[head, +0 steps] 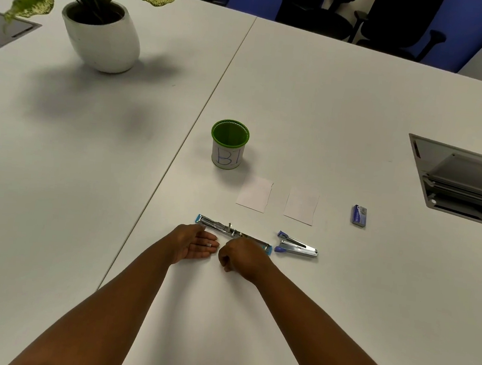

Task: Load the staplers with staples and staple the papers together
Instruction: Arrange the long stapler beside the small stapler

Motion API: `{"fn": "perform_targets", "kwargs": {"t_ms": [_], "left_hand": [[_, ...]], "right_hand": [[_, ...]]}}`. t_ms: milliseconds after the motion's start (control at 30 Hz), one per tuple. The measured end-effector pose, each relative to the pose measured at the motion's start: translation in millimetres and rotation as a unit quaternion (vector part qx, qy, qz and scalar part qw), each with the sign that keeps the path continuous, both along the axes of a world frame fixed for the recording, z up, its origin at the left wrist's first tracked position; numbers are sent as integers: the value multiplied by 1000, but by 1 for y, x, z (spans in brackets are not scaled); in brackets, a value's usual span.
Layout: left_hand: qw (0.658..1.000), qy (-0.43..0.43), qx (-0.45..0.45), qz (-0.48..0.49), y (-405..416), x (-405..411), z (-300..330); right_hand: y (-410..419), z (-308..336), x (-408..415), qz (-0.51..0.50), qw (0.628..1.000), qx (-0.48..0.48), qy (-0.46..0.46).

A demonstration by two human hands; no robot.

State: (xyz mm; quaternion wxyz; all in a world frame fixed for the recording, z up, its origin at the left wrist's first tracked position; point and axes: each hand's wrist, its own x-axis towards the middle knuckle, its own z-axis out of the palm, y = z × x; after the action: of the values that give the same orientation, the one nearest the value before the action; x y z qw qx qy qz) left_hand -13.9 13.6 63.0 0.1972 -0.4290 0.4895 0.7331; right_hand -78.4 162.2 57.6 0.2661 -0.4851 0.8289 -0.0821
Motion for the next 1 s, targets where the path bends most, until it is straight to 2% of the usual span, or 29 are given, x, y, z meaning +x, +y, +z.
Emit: {"fn": "perform_targets", "kwargs": {"t_ms": [767,867,1000], "left_hand": [[1000,7,9,-7,1,-1,2],[1000,5,7,-8,0,-1,0],[1000,9,5,-5,-1,-1,-1]], "right_hand": [[11,-7,4,56,998,14,32],[15,-11,6,27,999,1,22],[18,-7,-1,-106,993,-47,-15]]}}
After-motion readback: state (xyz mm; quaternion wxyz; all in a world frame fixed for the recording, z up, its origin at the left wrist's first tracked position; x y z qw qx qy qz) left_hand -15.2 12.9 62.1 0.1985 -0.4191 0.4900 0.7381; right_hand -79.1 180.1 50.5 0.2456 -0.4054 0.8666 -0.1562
